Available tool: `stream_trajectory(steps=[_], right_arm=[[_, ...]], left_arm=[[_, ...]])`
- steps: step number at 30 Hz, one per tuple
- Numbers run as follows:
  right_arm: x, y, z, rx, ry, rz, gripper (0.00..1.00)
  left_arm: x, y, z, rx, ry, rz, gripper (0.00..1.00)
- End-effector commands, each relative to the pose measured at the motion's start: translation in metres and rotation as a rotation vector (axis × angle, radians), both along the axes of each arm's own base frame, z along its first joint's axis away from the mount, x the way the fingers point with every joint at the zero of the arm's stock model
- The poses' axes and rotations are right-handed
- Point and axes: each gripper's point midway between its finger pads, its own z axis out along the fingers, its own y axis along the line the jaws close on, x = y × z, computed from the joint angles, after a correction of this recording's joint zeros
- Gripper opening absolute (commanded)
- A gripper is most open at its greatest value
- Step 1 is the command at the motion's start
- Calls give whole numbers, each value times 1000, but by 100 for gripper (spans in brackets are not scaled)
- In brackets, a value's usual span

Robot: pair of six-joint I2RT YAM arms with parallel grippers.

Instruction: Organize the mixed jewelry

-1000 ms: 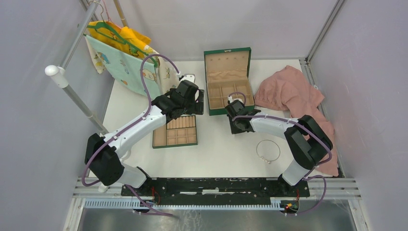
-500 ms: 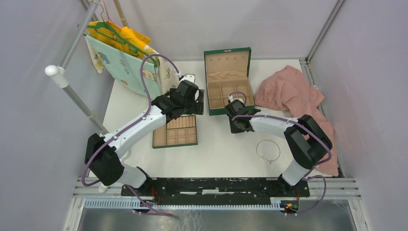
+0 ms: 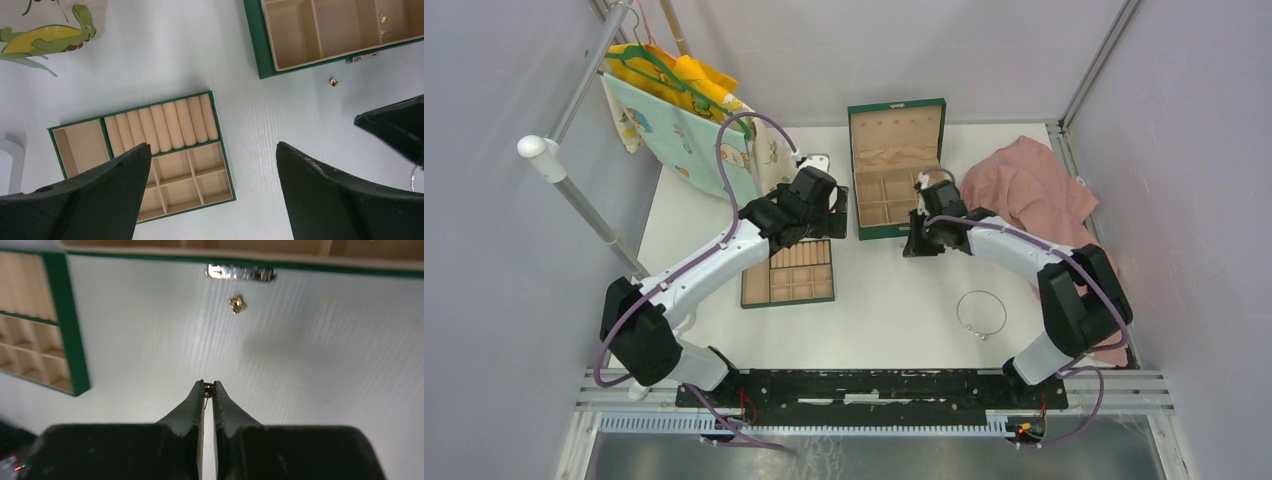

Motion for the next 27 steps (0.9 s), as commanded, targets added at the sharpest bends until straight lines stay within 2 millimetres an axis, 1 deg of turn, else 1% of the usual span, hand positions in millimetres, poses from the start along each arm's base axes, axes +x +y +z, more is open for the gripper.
stream_trajectory(steps=[1,3,6,7,12,14,17,20,23,26,27], right_arm=[[22,34,82,438,-87,93,11],[26,38,106,554,-103,124,11],[25,43,135,720,-97,172,11],[25,45,148,785,-114,197,12],[8,49,199,1066,-152,273,13],[2,47,216,1148,-175,295,14],[-7,45,236,1254,-184,331,15],[-15,43,252,1348,-185,361,15],[-30,38,277,1476,-215,426,15],[-45,28,301,1623,-229,506,15],[-44,28,301,1625,-218,506,15]], left_arm=[[4,7,16,12,-65,-2,100],[4,11,16,23,-68,7,100],[2,14,13,33,-69,18,100],[2,14,13,32,-68,19,100],[0,14,17,13,-75,21,100],[0,15,19,10,-80,23,100],[0,17,22,11,-88,27,100],[1,15,26,3,-95,26,100],[2,14,31,-9,-106,26,100],[2,15,35,-11,-114,28,100],[2,15,36,-11,-116,29,100]])
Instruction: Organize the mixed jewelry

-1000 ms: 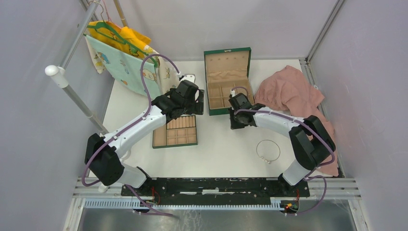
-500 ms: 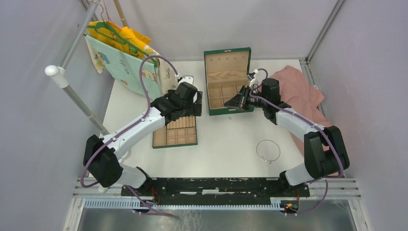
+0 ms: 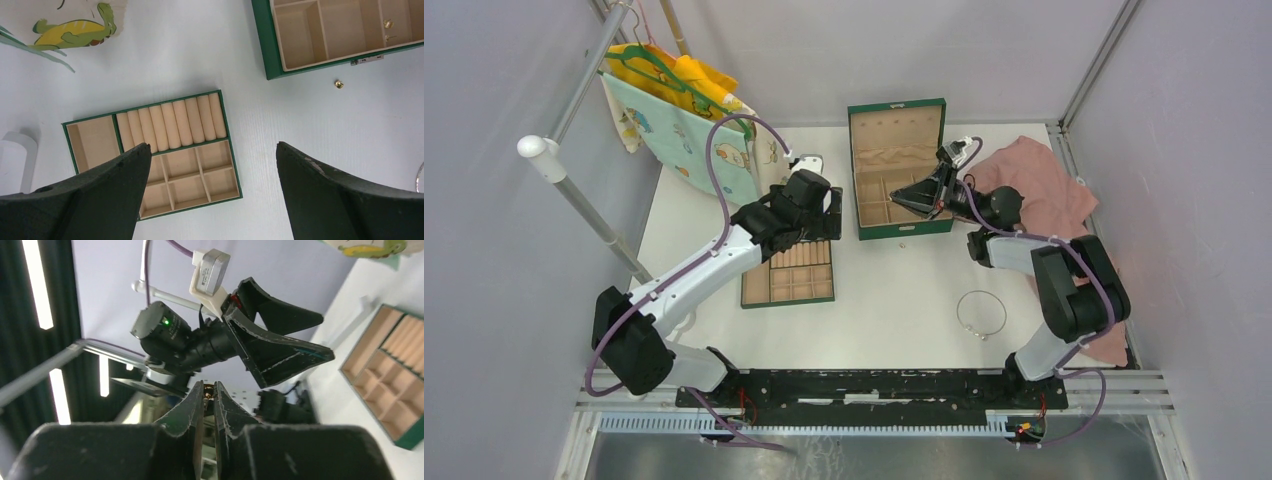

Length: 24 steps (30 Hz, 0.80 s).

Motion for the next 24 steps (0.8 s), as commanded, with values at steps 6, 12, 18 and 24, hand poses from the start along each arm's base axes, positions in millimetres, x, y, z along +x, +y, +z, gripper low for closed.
stream_trajectory(steps=[6,12,18,24], right_arm=[[-43,-14,60,209,-271,115,15],[19,7,-1,-152,-190,-25,15],[90,-7,-75,-698,-146,-212,15],[114,-7,-122,-896,-69,-241,13]], left_arm=[[6,6,27,-6,-80,11,100],[7,6,23,2,-74,13,100],[8,6,21,7,-71,13,100],[8,6,20,12,-70,14,100]])
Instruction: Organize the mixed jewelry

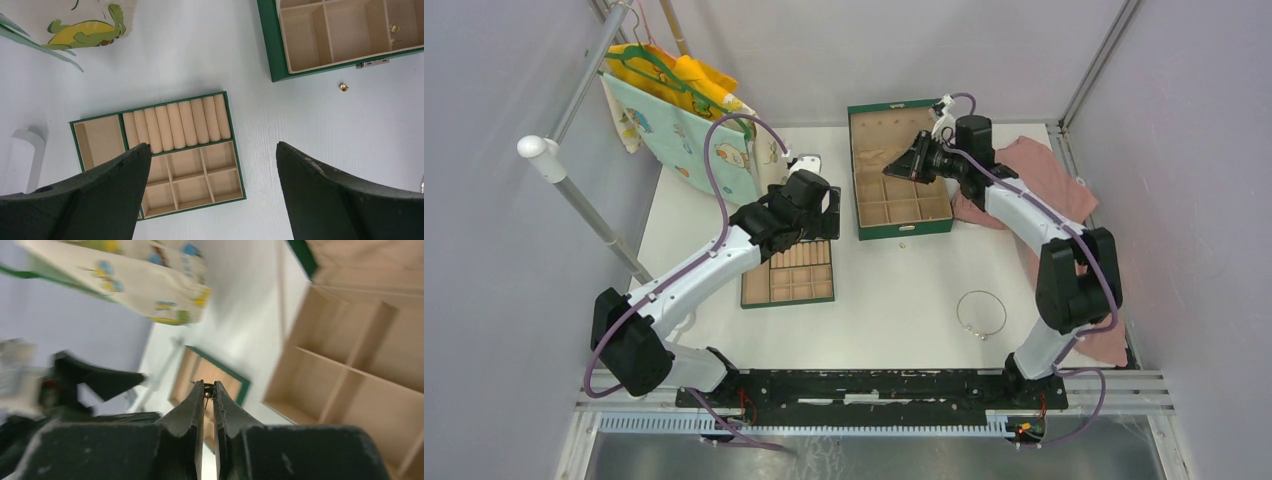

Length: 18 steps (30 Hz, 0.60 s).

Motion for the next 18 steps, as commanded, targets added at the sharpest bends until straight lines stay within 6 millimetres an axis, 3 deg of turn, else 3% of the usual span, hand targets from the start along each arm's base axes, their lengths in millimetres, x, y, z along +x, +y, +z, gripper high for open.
stream_trajectory(steps=[1,8,13,18], right_arm=[[3,-8,-83,-293,139,-28,13],[7,13,-117,-391,168,-1,13],[16,20,-126,-415,166,-12,15],[20,26,-132,-439,168,-6,32]], left_arm=[[8,2,18,3,-60,1,100],[6,5,18,4,-60,14,100],[5,7,18,5,-59,18,100],[5,7,17,10,-58,15,100]])
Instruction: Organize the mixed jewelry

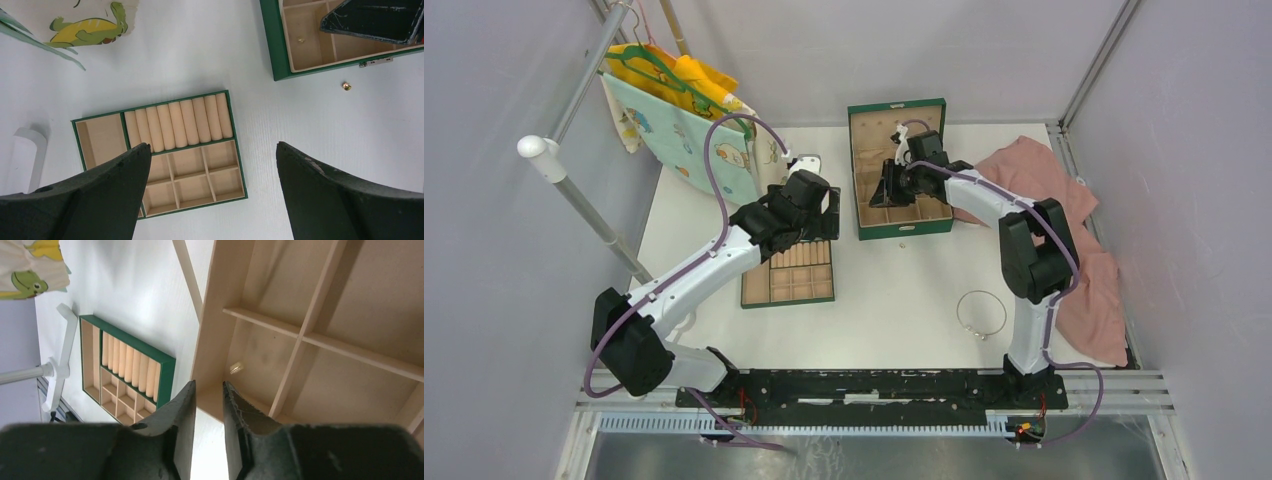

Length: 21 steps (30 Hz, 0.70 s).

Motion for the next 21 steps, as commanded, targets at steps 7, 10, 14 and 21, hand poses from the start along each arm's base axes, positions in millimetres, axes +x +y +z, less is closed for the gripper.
stream_trajectory(steps=[7,10,14,21], right_arm=[[15,-5,27,-57,-114,-21,37],[6,-25,41,-117,-195,-52,37],[-26,-61,30,-244,-230,-58,38],[-81,-83,-22,-450,-209,65,44]], left_arm=[[7,4,18,13,-61,1,100],[9,3,18,17,-60,1,100],[10,1,16,15,-58,-4,100],[13,1,18,13,-66,6,100]])
